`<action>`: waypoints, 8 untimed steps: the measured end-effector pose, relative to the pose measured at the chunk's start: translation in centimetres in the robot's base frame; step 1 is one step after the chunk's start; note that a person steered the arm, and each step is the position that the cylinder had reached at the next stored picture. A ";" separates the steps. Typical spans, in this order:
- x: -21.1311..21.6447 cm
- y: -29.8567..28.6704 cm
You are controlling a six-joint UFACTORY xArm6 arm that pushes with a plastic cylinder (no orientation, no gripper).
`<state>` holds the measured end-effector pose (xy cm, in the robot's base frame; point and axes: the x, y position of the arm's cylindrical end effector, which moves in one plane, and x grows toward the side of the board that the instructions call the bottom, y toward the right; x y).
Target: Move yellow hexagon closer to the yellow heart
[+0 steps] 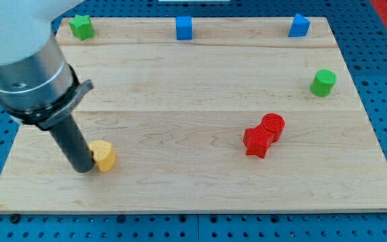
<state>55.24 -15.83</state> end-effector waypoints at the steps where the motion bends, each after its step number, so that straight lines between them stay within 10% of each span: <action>1: -0.7 3.3; 3: -3.3 2.8; 5: -15.8 1.5; 8: -21.5 -10.9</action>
<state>33.76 -26.72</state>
